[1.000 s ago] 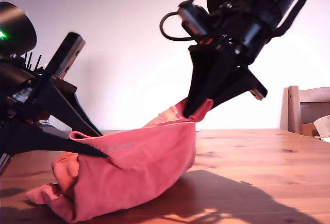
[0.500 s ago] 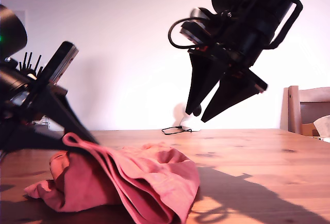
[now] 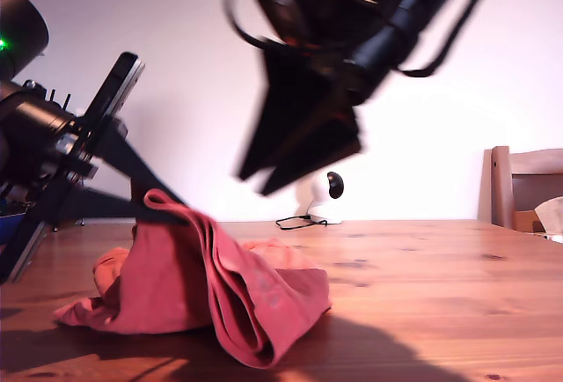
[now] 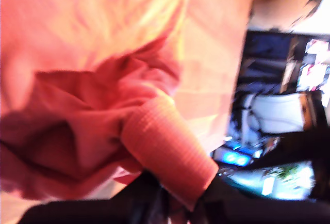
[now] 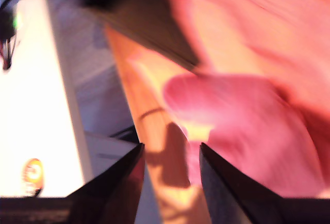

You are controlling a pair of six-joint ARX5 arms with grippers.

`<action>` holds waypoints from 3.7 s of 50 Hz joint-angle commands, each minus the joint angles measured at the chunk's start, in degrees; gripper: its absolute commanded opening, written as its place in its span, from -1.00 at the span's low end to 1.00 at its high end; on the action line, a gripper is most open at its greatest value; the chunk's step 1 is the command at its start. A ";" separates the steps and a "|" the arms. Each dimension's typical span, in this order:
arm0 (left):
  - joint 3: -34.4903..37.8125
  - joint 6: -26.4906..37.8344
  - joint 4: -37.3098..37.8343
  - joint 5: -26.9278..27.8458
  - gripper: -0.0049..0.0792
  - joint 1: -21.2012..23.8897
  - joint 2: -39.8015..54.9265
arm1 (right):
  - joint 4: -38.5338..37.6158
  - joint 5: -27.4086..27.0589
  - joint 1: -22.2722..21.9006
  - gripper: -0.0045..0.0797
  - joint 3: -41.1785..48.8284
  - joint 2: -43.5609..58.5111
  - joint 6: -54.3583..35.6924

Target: Fold the underwear in front of you. After folding it, place it to the left side.

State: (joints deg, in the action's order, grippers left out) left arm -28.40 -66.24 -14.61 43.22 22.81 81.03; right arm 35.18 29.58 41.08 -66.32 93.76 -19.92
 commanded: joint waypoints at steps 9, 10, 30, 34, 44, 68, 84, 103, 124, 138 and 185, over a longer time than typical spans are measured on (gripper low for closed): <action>1.18 -2.78 -0.83 0.09 -0.94 -0.22 -0.04 | -3.76 -6.40 0.66 -0.17 -0.55 0.04 -4.11; 1.18 -2.93 -0.83 0.13 -0.94 -0.22 -0.04 | -4.04 -6.60 0.66 -0.16 -0.55 0.04 -4.15; 1.18 -14.21 -4.90 0.13 -0.94 -1.29 -0.04 | -5.46 -9.03 3.10 -0.08 -0.52 0.04 -6.56; 1.18 -16.33 -5.25 -0.26 -0.94 -1.51 -0.04 | -5.90 -9.44 3.89 -0.04 -0.52 0.04 -6.69; 1.18 -20.00 -6.58 -0.11 -0.94 -1.53 -0.04 | -8.57 -11.43 5.11 0.01 -0.52 0.37 -6.43; 1.16 -24.50 -11.43 1.31 -0.94 -1.42 -0.04 | -13.84 -15.93 5.90 0.12 -0.52 4.81 -1.92; 1.16 -26.80 -14.47 2.21 -0.94 -1.42 -0.04 | -14.01 -20.13 5.90 0.12 -0.52 8.09 2.21; 1.16 -24.74 -12.26 1.25 -0.94 -1.44 -0.04 | -12.55 -18.95 6.36 0.11 -0.55 8.20 5.01; 1.16 -24.09 -12.39 1.53 -0.94 -1.44 -0.04 | -12.59 -17.99 6.43 -0.75 -0.55 8.17 6.51; 1.16 -22.77 -12.41 1.81 -0.94 -1.44 -0.04 | -12.57 -18.88 6.43 -0.92 -0.55 8.17 5.77; 1.16 3.87 -2.16 18.88 -0.81 -4.70 -0.13 | 4.31 -20.92 4.59 -0.92 -0.57 6.45 -1.88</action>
State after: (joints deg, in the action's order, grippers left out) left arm -27.38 -64.69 -18.00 60.99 19.05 81.17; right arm 37.80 10.09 46.98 -68.64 98.78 -21.37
